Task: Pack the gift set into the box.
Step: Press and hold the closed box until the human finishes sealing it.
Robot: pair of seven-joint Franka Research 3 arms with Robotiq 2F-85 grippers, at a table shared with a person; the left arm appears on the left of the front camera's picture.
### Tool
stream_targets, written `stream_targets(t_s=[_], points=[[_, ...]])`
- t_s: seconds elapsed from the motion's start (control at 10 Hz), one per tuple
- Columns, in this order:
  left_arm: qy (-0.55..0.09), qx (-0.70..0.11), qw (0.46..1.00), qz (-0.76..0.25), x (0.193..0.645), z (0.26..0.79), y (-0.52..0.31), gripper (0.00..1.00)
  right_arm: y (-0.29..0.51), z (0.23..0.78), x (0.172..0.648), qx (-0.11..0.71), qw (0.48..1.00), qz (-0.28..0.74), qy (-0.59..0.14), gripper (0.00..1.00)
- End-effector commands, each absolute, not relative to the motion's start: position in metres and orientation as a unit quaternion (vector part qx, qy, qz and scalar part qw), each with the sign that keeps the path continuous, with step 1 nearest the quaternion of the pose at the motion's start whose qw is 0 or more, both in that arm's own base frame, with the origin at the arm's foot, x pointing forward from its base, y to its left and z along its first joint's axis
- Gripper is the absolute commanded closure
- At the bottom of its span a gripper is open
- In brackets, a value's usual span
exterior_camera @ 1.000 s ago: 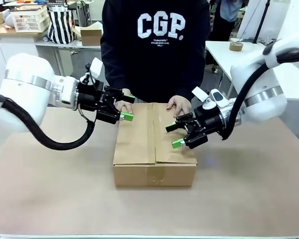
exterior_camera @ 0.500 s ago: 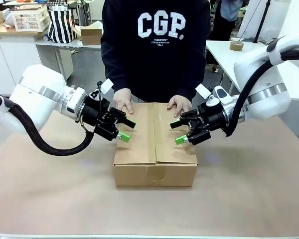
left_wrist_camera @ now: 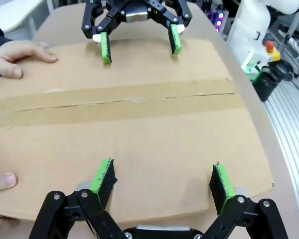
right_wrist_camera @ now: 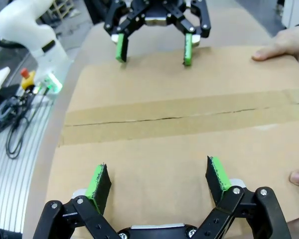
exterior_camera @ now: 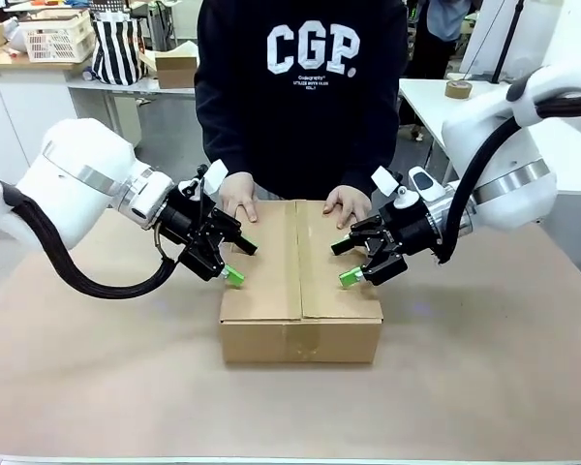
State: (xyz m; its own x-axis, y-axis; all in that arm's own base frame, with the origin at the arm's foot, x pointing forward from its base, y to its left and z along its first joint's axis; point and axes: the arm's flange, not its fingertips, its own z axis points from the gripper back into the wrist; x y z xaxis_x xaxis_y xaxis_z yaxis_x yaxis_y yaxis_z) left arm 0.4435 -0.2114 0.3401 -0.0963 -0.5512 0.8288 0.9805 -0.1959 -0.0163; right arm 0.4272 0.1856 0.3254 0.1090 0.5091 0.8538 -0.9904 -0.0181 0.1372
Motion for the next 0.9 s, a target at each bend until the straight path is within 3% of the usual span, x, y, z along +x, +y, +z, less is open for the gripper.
stream_targets(t_s=[0.0, 0.1, 0.8], points=[[-0.265, -0.353, 0.583, -0.682, 0.4420, 0.3379, -0.2112, 0.00, 0.1869, 0.3247, 0.4233, 0.396, 0.639, 0.594, -0.287, 0.00], [-0.292, -0.368, 0.563, -0.680, 0.4435, 0.3401, -0.2114, 0.00, 0.1856, 0.3254, 0.4272, 0.395, 0.631, 0.594, -0.304, 0.00], [-0.292, -0.368, 0.563, -0.680, 0.4435, 0.3401, -0.2114, 0.00, 0.1856, 0.3254, 0.4272, 0.395, 0.631, 0.594, -0.304, 0.00]])
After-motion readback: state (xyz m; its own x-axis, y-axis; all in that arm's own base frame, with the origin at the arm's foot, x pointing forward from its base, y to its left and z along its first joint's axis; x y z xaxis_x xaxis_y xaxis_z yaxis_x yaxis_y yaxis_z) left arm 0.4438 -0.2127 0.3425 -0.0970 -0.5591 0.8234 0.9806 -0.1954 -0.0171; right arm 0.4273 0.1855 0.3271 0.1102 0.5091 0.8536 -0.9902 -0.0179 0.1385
